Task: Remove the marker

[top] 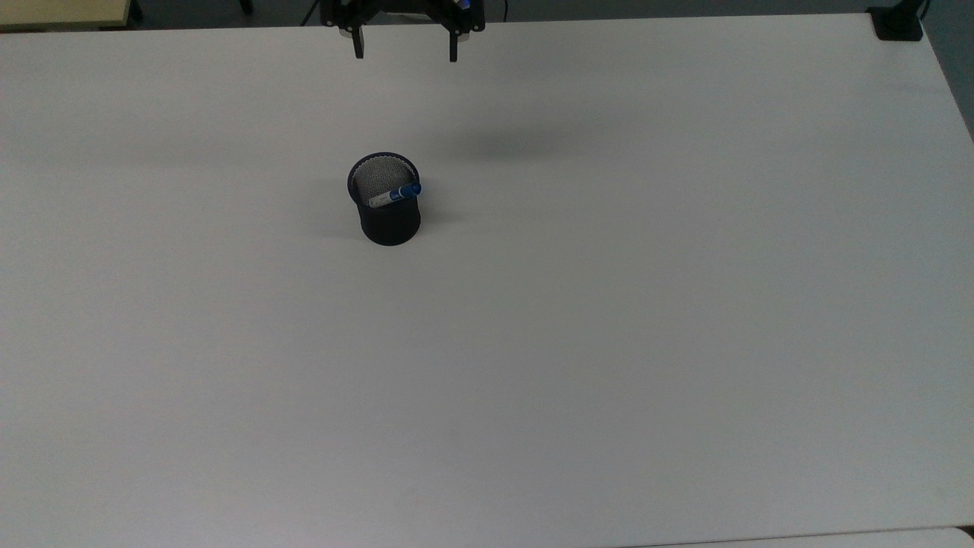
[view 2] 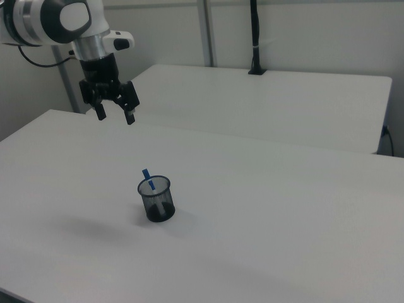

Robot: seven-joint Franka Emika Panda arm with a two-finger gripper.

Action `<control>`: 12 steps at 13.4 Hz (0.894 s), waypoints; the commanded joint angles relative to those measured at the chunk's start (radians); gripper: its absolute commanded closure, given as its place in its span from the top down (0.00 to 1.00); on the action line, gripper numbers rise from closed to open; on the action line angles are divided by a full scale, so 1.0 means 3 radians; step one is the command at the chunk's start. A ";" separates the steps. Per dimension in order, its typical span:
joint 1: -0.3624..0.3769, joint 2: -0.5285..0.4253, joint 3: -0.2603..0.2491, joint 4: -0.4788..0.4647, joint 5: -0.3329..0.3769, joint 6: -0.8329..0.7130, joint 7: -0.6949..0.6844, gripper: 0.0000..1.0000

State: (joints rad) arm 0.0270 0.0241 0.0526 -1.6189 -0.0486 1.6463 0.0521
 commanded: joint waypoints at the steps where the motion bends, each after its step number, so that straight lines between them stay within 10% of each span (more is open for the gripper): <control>1: 0.0002 -0.0024 -0.0002 -0.0019 0.0003 -0.0093 -0.0051 1.00; 12: -0.0075 0.0180 -0.0002 -0.0473 -0.0129 0.0381 -0.1743 1.00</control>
State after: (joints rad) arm 0.0079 0.0638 0.0522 -1.6875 -0.0649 1.6660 -0.3900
